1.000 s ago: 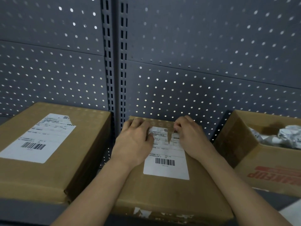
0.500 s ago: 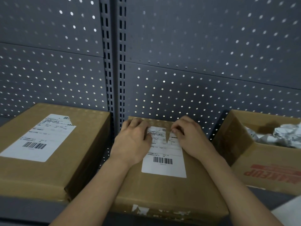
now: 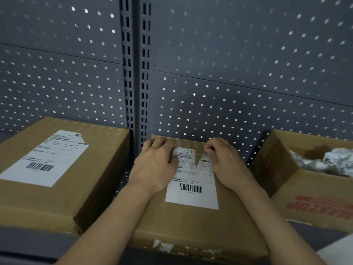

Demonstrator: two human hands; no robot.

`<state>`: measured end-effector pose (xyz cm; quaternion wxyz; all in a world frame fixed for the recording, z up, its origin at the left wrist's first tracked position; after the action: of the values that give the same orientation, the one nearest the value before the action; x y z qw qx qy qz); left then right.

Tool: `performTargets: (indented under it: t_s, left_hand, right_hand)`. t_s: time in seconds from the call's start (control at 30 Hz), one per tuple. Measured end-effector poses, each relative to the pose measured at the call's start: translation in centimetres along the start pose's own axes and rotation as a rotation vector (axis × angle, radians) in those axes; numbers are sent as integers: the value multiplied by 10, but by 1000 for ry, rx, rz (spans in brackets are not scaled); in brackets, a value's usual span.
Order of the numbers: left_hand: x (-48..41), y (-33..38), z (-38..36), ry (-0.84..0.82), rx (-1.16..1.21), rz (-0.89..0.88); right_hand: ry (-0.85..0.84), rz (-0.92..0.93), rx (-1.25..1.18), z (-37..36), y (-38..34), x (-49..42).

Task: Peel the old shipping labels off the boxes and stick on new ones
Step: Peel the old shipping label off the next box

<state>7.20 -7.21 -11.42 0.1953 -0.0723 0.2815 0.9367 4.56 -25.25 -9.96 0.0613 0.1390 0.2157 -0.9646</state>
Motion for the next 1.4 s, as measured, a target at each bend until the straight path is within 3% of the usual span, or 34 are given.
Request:
performTargets:
  t_s: [0.07,0.2,0.73,0.9,1.17,1.4]
  left_hand:
    - [0,0,0,-3,5,3]
    - [1,0,0,0,3,-3]
    - [0,1,1,-1,5,-2]
    - [-1,-1,1,-11,17,3]
    - [-1,-2,0,-24,23,9]
    - [0,1,0,-22,11,-4]
  right_hand:
    - [27,1,-5,1,-1,1]
    - [265,-69,-199,22,4,4]
    - [243,-91,-490,23,7,7]
    - [257,-77,-453,27,5,12]
    - [147,-209,-382,29,6,38]
    - [8,-196,-149,24,-2,45]
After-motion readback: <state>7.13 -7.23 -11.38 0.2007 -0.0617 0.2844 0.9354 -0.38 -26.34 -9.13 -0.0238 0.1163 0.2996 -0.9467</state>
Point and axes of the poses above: each hand's wrist, its own x-axis away from the middle knuckle, its own z-axis out of the back of the hand, y = z × x, the point moved 6 cm from there along -x, towards the middle knuckle, and after that the axes turned 2 degrees about -y, right-handed, at the moved point
